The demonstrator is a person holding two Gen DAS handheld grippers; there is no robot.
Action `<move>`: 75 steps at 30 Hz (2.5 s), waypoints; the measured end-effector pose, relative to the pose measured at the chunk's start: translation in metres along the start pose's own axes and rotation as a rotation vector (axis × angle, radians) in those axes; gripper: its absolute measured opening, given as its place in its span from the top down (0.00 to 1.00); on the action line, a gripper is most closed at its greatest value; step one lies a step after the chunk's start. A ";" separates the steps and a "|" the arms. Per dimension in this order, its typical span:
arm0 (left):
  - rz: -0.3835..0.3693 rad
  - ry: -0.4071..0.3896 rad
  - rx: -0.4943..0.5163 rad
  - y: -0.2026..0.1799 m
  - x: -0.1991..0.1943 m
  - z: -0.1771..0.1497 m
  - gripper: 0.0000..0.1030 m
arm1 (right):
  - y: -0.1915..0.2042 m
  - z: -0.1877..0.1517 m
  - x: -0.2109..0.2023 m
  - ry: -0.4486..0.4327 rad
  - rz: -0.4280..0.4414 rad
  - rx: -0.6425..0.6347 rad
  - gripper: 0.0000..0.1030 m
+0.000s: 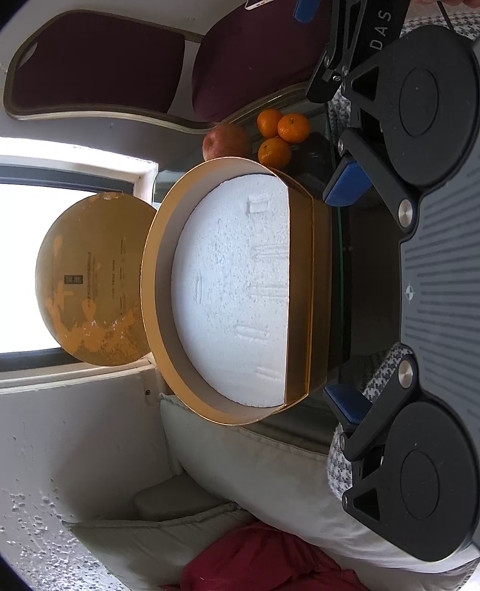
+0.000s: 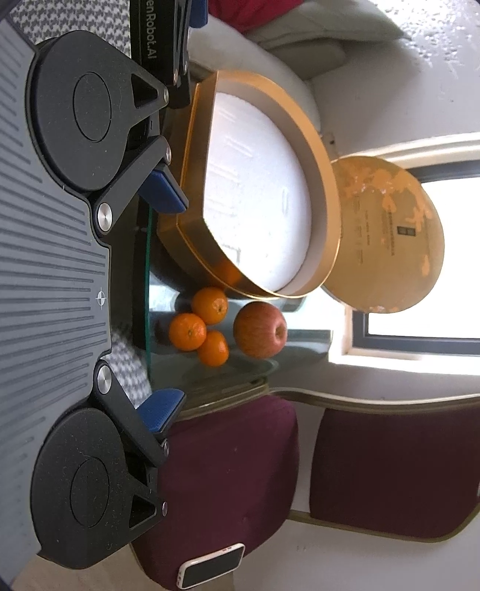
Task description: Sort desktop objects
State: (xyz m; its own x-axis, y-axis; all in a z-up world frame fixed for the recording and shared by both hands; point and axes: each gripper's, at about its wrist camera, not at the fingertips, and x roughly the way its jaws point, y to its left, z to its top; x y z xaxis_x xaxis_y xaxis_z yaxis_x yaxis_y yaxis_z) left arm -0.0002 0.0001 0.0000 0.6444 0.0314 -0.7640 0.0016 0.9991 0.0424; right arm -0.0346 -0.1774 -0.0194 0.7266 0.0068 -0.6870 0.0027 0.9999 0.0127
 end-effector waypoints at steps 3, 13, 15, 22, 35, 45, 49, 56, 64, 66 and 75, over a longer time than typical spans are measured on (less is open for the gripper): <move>0.001 -0.001 0.008 0.001 -0.002 -0.002 0.01 | 0.001 -0.002 0.000 0.007 -0.005 0.001 0.00; 0.010 -0.001 -0.005 0.002 0.000 -0.009 0.00 | 0.005 -0.004 -0.001 0.015 0.002 -0.016 0.00; 0.006 0.000 -0.007 0.003 0.000 -0.010 0.00 | 0.005 -0.004 -0.002 0.018 0.002 -0.019 0.00; 0.009 0.004 0.001 0.001 0.001 -0.009 0.00 | 0.003 -0.002 0.002 0.024 0.003 -0.021 0.00; 0.025 0.005 0.022 -0.004 0.010 -0.007 0.01 | 0.001 0.003 0.017 0.038 0.008 -0.011 0.00; 0.025 0.024 0.009 -0.005 0.018 -0.007 0.01 | -0.006 0.003 0.026 0.043 0.013 0.010 0.00; 0.025 0.028 0.004 -0.005 0.020 -0.006 0.01 | -0.006 0.003 0.029 0.049 0.018 0.009 0.00; 0.026 0.038 0.003 -0.004 0.025 -0.006 0.01 | -0.010 0.002 0.034 0.065 0.017 0.030 0.00; 0.027 0.056 0.000 -0.004 0.034 -0.007 0.01 | -0.024 0.002 0.050 0.080 0.024 0.069 0.00; 0.028 0.062 -0.001 -0.003 0.037 -0.007 0.00 | -0.028 0.002 0.056 0.085 0.027 0.082 0.00; 0.023 0.096 -0.037 0.000 0.054 -0.004 0.01 | -0.047 0.001 0.088 0.104 0.062 0.104 0.00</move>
State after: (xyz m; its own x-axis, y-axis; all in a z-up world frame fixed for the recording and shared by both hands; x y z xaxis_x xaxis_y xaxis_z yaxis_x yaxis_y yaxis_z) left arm 0.0309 0.0014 -0.0439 0.5681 0.0556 -0.8211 -0.0421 0.9984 0.0384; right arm 0.0292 -0.2242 -0.0797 0.6528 0.0748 -0.7538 0.0348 0.9911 0.1285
